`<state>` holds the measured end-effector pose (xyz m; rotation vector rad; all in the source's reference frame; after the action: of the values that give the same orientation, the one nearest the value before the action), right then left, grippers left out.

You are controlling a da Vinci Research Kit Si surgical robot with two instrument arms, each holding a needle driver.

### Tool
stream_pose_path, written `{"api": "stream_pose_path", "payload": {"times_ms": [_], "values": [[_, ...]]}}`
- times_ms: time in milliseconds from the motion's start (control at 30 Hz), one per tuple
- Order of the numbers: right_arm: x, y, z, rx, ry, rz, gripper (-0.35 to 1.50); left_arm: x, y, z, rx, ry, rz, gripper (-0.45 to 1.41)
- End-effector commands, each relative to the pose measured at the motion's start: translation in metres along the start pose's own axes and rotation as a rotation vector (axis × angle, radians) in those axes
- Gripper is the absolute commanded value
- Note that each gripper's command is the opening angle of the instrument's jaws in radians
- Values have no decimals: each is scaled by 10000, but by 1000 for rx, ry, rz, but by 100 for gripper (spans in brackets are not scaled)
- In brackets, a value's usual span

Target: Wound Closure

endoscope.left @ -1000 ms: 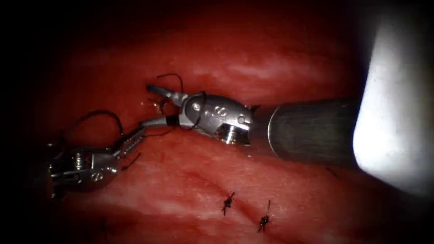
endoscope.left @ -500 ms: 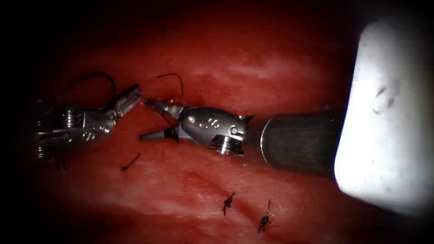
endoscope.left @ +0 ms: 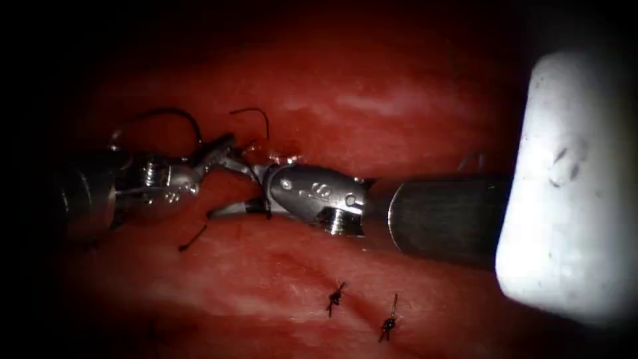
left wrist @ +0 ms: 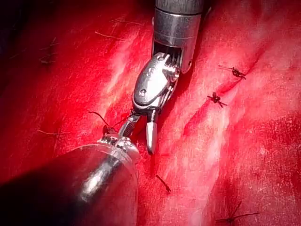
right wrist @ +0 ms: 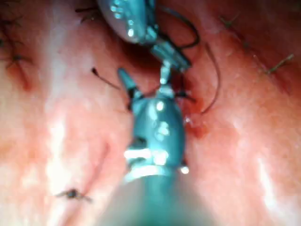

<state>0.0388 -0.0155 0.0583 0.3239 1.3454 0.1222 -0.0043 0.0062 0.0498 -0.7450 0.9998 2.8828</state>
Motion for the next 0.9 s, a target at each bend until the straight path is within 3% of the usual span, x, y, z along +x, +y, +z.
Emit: {"api": "stream_pose_path", "payload": {"times_ms": [33,300,833,900], "values": [[-7,-5,6,11,12,-2,56,2,4,7,-10,4,7,-45],[-9,-4,3,61,88,-18,36,3,9,6,-39,20,37,-45],[-2,11,-21,28,278,48,34,-6,33,3,-64,75,49,-45],[-2,12,-17,19,293,54,27,-4,37,2,-62,74,39,-45]]}}
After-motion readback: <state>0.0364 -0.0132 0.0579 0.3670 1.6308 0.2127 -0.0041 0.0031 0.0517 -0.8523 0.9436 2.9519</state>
